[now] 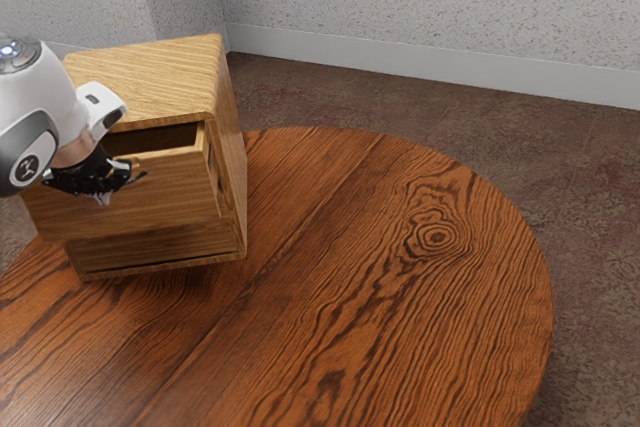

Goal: Push the drawer handle with one arm to close the drawer

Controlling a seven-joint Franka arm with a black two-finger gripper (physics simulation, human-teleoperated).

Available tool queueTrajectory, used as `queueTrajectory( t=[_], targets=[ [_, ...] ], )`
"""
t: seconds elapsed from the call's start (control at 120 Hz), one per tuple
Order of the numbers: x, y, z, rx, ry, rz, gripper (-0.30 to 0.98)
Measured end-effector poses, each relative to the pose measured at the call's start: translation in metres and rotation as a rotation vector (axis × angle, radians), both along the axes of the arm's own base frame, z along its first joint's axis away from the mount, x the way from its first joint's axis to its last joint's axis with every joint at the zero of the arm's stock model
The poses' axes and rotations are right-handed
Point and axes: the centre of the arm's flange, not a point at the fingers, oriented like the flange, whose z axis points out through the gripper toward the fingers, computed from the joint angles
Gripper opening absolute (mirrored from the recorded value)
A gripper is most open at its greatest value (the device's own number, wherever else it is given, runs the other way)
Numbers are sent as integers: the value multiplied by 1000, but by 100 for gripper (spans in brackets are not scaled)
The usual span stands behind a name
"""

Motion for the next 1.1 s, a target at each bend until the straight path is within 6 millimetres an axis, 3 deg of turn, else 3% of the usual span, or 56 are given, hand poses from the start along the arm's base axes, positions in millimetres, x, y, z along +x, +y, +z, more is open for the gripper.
queueTrajectory(
  t=[0.317,0.683,0.983,1.1],
  targets=[
    [17,12,-12,26,-48,-27,-10],
    [41,23,-4,71,-108,-68,-10],
    [43,24,-1,84,-104,-72,-10],
    [40,8,23,52,-56,-46,-10]
  ],
)
